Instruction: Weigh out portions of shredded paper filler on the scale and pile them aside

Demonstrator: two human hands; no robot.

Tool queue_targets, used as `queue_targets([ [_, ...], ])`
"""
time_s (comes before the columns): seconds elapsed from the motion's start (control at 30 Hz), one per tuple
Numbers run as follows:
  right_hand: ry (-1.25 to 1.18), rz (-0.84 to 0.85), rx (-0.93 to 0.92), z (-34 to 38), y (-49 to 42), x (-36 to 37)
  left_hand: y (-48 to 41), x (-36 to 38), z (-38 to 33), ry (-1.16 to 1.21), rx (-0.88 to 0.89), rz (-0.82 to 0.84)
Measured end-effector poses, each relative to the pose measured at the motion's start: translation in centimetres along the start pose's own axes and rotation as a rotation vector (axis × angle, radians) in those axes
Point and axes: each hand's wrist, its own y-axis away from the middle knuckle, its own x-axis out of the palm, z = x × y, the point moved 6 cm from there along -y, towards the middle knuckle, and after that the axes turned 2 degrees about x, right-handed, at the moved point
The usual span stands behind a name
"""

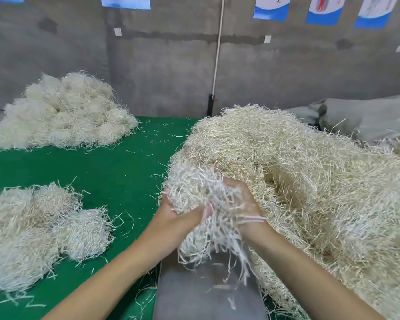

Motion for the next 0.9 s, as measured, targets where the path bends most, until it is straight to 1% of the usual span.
queue_targets([
  [0.03,-0.08,0.037,0.045,0.0,0.1,0.3,-0.5,0.3,0.0,0.082,-0.055,0.026],
  [0.1,-0.175,0.181,0.02,1.2,-0.5,1.3,-1.2,0.2,-0.2,0.241,-0.109,0.028],
  [0.13,-0.195,0.25,-0.013,2.0,-1.0,1.4,-1.4,-0.4,-0.3,0.292,-0.112,-0.006],
  [0.17,-0.23,0.283,-0.019,2.6,-1.1,1.3,-1.6,-1.4,-0.3,0.332,-0.111,-0.068],
  [0.2,-0.248,0.283,-0.023,2.7,-1.6,0.9,-1.6,-2.3,-0.5,0.367,-0.106,-0.153],
  [0.23,-0.242,0.237,-0.042,2.5,-2.1,0.1,-1.6,-3.1,-0.9,0.415,-0.091,-0.216],
  [0.3,-0.211,0.102,-0.111,1.6,-3.5,-1.2,-1.8,-4.2,-1.8,0.533,-0.09,-0.273],
  [0.33,-0.235,0.091,-0.141,1.4,-3.8,-1.3,-2.2,-4.6,-2.1,0.543,-0.078,-0.306],
  [0.37,-0.245,0.129,-0.149,1.3,-4.1,-0.6,-2.7,-4.6,-2.6,0.539,-0.041,-0.3],
  [0.4,-0.228,0.208,-0.14,0.9,-4.1,0.5,-3.1,-4.5,-3.1,0.529,0.0,-0.29],
  [0.47,-0.16,0.349,-0.023,-0.9,-4.0,3.0,-3.5,-3.9,-4.3,0.534,0.051,-0.292],
  [0.53,-0.024,0.457,0.103,-4.3,-4.1,4.6,-3.6,-4.1,-5.6,0.599,0.084,-0.313],
  [0.57,0.072,0.485,0.145,-5.8,-4.2,4.8,-3.5,-4.5,-6.2,0.651,0.085,-0.327],
  [0.6,0.195,0.477,0.152,-7.0,-4.5,4.4,-3.6,-5.1,-6.5,0.685,0.092,-0.337],
  [0.63,0.324,0.434,0.152,-7.8,-5.0,3.4,-3.6,-5.5,-6.8,0.699,0.09,-0.342],
  [0.67,0.411,0.361,0.163,-8.5,-5.6,2.0,-3.7,-6.0,-7.1,0.683,0.089,-0.332],
  [0.7,0.427,0.296,0.207,-9.2,-6.1,0.7,-3.6,-6.2,-7.6,0.643,0.081,-0.309],
  [0.73,0.417,0.264,0.253,-9.8,-6.4,-0.5,-3.7,-6.1,-7.9,0.573,0.067,-0.263],
  [0.77,0.431,0.271,0.277,-10.2,-6.6,-1.2,-3.8,-5.8,-8.1,0.484,0.044,-0.215],
  [0.83,0.618,0.335,0.244,-9.3,-6.7,-1.8,-3.9,-5.1,-8.3,0.284,-0.003,-0.163],
  [0.87,0.711,0.33,0.208,-8.5,-6.8,-2.1,-3.9,-5.1,-8.1,0.22,-0.016,-0.179],
  [0.9,0.738,0.293,0.167,-7.3,-6.9,-2.4,-3.9,-5.2,-7.9,0.208,-0.014,-0.209],
])
